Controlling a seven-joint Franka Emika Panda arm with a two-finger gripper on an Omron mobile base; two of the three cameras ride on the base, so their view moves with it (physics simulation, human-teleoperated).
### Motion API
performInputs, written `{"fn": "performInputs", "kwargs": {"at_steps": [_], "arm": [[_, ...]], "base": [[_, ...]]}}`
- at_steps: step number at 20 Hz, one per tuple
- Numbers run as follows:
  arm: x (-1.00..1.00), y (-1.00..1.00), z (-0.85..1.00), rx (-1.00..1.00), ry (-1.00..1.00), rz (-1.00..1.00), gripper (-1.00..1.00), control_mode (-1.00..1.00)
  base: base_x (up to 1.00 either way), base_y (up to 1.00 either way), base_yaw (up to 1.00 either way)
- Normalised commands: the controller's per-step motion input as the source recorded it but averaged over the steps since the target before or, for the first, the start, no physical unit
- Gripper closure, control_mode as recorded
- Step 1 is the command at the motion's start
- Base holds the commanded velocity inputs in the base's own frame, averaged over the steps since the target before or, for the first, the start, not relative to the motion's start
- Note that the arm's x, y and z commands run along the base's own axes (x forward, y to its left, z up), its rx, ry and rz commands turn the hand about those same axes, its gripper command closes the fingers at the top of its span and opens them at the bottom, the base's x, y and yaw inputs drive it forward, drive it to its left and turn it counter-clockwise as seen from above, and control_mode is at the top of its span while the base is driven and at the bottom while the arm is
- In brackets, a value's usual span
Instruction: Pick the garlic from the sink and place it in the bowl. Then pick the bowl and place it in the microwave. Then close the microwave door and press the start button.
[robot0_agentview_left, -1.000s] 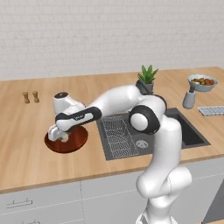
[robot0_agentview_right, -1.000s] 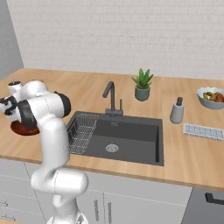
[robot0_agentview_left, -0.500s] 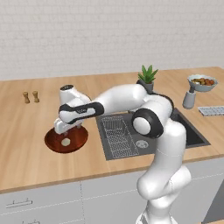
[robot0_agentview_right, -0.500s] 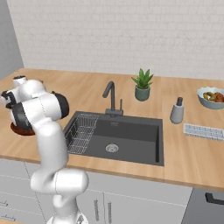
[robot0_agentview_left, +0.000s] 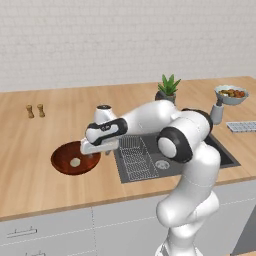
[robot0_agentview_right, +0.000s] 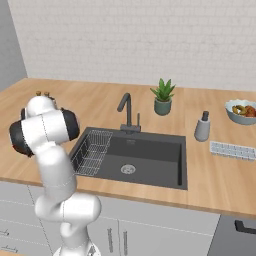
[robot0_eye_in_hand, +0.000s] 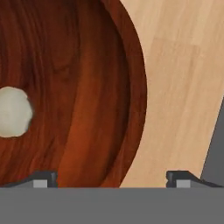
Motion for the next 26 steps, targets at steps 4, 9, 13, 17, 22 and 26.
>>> {"fn": "performInputs", "kwargs": {"at_steps": [4,9,13,17,22,26], "arm": [[0.61,0.53,-0.35,0.00,0.04,-0.25,-1.00,-1.00],[0.36,0.25,-0.19,0.00,0.00,-0.20,1.00,-1.00],[0.00,0.00,-0.20,0.00,0.07,-0.05,1.00,-1.00],[-0.09,-0.14,0.00,0.04,0.03,0.00,1.00,-1.00],[-0.28,-0.61,0.83,0.07,-0.09,0.07,1.00,-1.00],[-0.55,-0.74,1.00,0.05,-0.15,0.09,1.00,-1.00]], "base": [[0.00,0.00,0.00],[0.00,0.00,0.00],[0.00,0.00,0.00],[0.00,0.00,0.00],[0.00,0.00,0.00],[0.00,0.00,0.00]]}}
